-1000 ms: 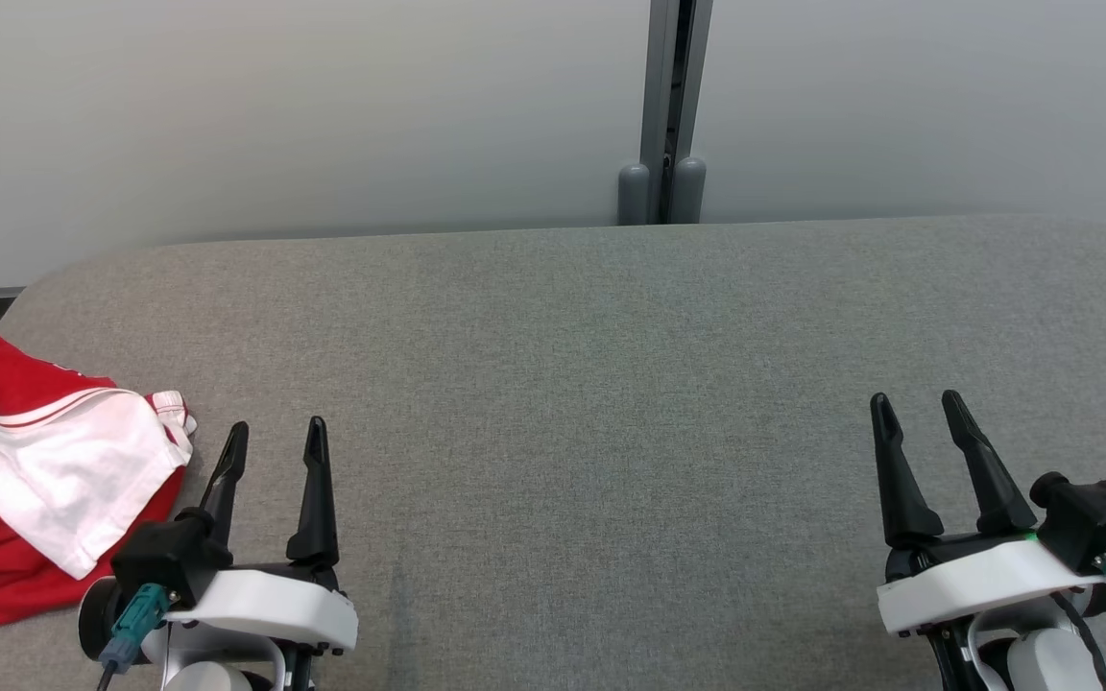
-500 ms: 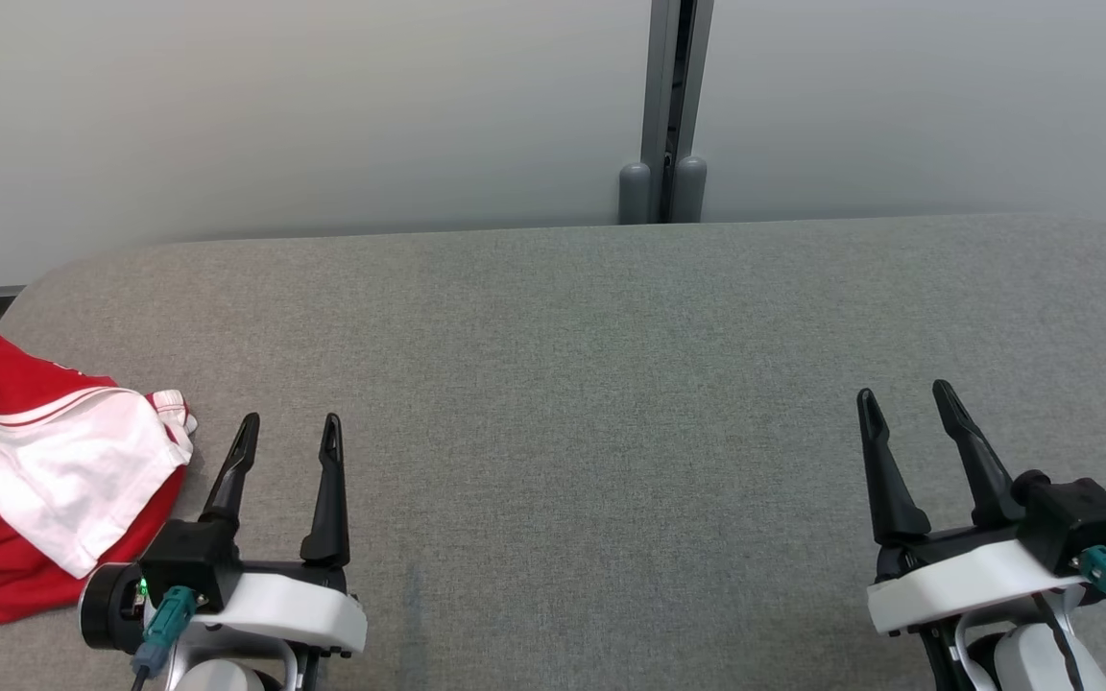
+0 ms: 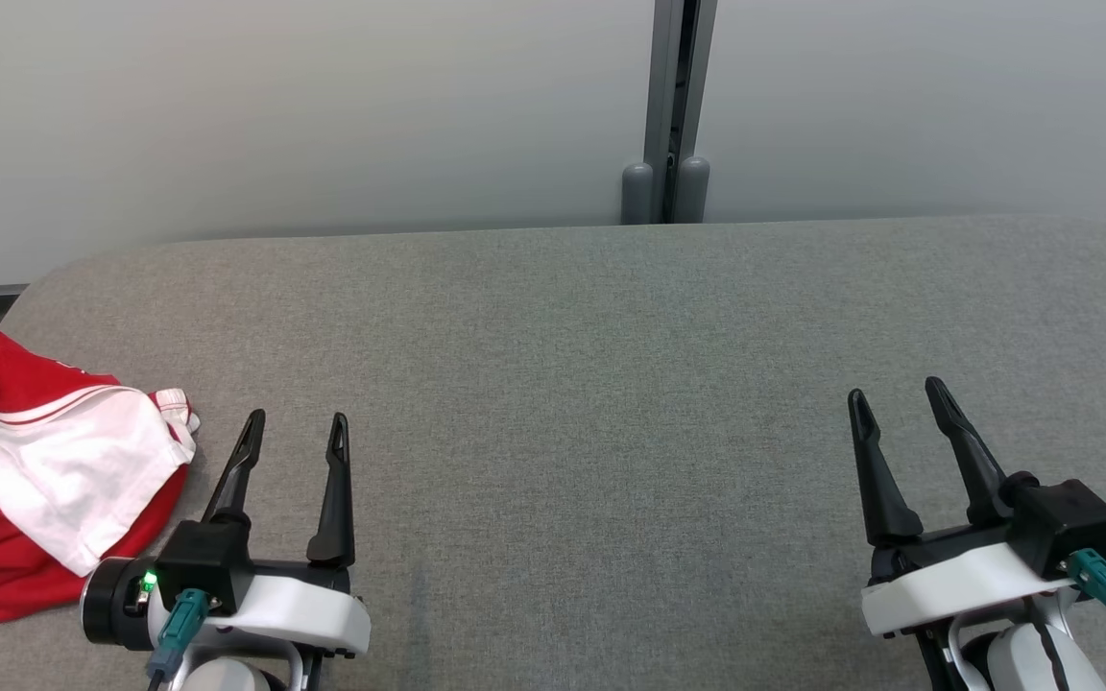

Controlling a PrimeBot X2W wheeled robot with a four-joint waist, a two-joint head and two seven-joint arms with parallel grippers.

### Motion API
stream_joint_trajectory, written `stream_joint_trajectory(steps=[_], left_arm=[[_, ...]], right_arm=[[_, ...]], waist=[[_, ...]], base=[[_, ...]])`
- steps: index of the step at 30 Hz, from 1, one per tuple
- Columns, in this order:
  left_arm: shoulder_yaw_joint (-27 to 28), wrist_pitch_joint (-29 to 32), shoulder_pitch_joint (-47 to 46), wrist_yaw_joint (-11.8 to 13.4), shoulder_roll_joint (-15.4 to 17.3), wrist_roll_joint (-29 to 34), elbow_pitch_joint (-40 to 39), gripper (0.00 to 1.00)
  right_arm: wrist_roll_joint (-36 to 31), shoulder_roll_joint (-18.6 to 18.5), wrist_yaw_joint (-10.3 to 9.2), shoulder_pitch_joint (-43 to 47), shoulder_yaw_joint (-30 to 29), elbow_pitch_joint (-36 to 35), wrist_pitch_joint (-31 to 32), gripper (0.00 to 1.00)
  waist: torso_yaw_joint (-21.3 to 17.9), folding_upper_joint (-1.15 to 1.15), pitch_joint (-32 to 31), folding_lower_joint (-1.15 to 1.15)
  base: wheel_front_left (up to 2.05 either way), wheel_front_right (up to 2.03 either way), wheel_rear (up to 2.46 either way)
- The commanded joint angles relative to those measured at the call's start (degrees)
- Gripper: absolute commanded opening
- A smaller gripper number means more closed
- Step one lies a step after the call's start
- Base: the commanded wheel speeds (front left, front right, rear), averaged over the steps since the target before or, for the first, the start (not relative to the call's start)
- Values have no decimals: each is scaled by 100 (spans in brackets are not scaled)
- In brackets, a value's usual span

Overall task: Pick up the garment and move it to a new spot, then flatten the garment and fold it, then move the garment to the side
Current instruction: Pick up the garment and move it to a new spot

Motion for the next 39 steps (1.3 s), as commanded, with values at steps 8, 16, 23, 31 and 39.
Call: stream_joint_trajectory(steps=[8, 16, 23, 31, 39], left_arm=[[9, -2, -99, 9, 26, -34, 6, 100], [5, -2, -104, 3, 26, -42, 8, 100], [2, -2, -113, -9, 26, -82, 20, 100], [14, -2, -142, -23, 26, -137, 59, 100], [128, -2, -112, 10, 25, -257, 144, 100]], right_arm=[[12, -13, 10, -5, 6, 14, -40, 100], [23, -11, 10, 8, -3, 27, -40, 100], [89, -8, 10, 6, -13, 80, -40, 100], [169, -6, 10, -6, 82, 94, -39, 100], [373, -15, 10, 6, 197, 120, -35, 100]], waist=[[3, 0, 9, 0], [8, 0, 22, 0], [36, 0, 29, 0], [234, 0, 70, 0], [712, 0, 102, 0]], base=[[0, 0, 0], [0, 0, 0], [0, 0, 0], [0, 0, 0], [0, 0, 0]])
